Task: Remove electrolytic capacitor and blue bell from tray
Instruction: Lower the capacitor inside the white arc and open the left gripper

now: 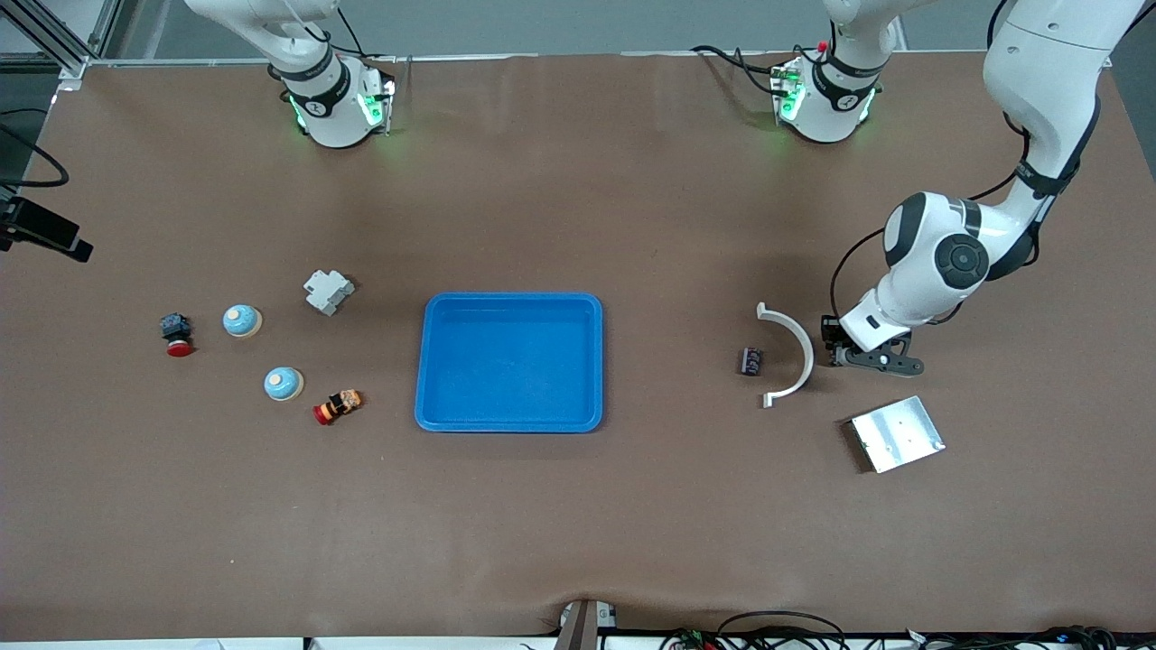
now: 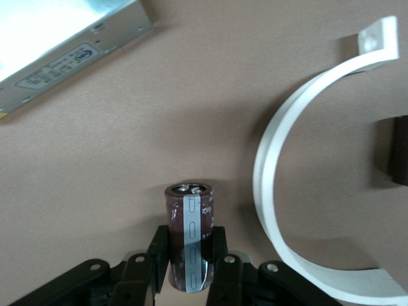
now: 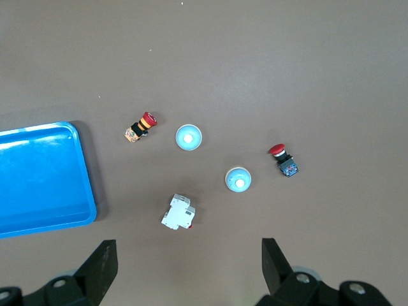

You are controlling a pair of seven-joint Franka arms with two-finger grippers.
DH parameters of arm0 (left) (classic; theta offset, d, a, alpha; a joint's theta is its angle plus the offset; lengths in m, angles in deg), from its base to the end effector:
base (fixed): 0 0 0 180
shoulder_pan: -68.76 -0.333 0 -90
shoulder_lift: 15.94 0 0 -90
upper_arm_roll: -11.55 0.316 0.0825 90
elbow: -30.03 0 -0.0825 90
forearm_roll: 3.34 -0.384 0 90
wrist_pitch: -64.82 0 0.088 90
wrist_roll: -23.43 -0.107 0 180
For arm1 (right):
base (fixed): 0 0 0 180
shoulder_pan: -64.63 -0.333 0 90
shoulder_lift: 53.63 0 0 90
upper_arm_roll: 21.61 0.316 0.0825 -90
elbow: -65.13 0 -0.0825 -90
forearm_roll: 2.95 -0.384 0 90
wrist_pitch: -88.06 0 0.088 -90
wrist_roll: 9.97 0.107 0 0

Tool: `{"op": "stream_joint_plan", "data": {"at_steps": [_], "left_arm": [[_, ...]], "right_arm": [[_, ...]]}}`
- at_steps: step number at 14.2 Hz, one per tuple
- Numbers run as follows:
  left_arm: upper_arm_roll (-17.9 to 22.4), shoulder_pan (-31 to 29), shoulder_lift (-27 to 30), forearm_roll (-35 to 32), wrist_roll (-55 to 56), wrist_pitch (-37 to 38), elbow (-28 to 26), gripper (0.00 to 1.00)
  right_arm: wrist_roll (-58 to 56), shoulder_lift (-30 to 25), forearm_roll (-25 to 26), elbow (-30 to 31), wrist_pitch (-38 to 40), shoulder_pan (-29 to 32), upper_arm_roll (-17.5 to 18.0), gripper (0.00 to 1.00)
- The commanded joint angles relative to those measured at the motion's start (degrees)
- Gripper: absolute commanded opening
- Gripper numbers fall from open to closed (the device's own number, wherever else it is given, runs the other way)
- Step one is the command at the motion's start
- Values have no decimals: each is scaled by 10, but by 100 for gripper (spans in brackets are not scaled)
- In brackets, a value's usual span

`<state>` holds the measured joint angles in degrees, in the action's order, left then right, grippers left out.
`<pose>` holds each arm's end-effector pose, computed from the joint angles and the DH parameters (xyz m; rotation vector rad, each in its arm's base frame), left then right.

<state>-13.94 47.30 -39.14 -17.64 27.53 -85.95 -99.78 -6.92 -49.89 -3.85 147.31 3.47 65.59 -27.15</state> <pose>0.5349 -0.0500 0.1976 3.0796 -0.2846 0.0194 0.5623 -0.0602 0.6437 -3.1207 0.2584 0.0354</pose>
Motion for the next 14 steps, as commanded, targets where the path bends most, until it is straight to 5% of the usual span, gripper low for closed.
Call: {"op": "stream_joint_plan", "data": {"at_steps": [1, 5, 6, 7, 8, 14], "left_arm": [[-6, -11, -11, -11, -7, -6, 4, 0], [-6, -12, -24, -23, -7, -6, 13, 0], [-6, -12, -27, -24, -7, -6, 16, 8], [-6, -12, -28, -30, -7, -6, 17, 81], [-6, -12, -26, -35, -5, -6, 17, 100], [-7, -12, -3, -35, 13, 0, 18, 100]], "right_arm": [[6, 2, -5, -7, 7, 11, 7, 100], [5, 2, -5, -7, 7, 13, 7, 100], [2, 2, -5, -7, 7, 15, 7, 100], [2, 2, -5, -7, 7, 18, 7, 100], [2, 2, -5, -7, 7, 18, 7, 100], [0, 2, -5, -7, 7, 20, 7, 100]]}}
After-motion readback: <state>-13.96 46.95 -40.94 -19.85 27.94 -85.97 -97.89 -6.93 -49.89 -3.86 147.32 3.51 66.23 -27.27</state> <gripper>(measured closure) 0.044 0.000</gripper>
